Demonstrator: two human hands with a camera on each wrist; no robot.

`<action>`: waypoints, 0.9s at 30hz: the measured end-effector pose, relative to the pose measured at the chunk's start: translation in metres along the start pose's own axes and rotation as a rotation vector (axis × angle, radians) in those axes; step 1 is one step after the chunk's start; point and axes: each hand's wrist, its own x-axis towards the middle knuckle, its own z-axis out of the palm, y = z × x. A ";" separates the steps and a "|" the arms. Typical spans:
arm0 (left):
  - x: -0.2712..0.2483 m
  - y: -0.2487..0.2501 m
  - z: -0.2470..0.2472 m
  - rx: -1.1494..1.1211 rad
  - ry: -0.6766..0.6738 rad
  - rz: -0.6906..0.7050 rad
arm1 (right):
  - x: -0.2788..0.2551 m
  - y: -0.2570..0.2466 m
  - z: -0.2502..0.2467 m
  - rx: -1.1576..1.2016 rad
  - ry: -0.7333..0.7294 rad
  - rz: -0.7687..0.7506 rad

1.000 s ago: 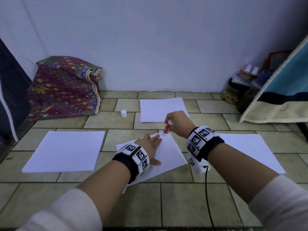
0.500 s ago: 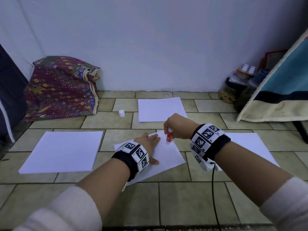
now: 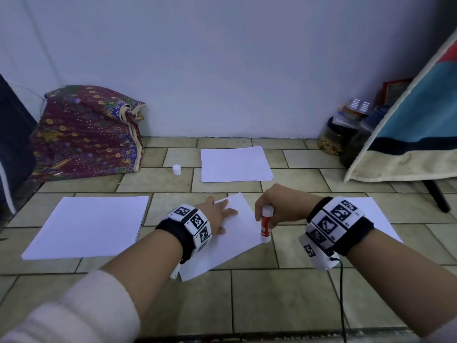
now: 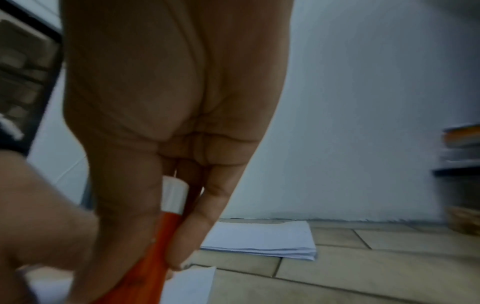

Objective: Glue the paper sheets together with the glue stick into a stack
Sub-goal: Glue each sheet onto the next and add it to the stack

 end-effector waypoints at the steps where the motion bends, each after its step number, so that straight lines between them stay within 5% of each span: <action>1: -0.001 -0.002 0.000 0.011 -0.008 -0.003 | -0.001 0.005 -0.003 0.066 0.036 0.021; 9: -0.014 0.009 0.001 -0.001 0.152 -0.047 | 0.000 0.033 -0.018 0.642 0.422 0.192; 13: -0.015 0.009 0.004 -0.091 0.149 0.023 | 0.013 0.037 -0.010 0.678 0.454 0.250; 27: -0.015 0.011 0.002 -0.042 0.141 -0.096 | 0.057 0.006 0.008 0.518 0.497 0.209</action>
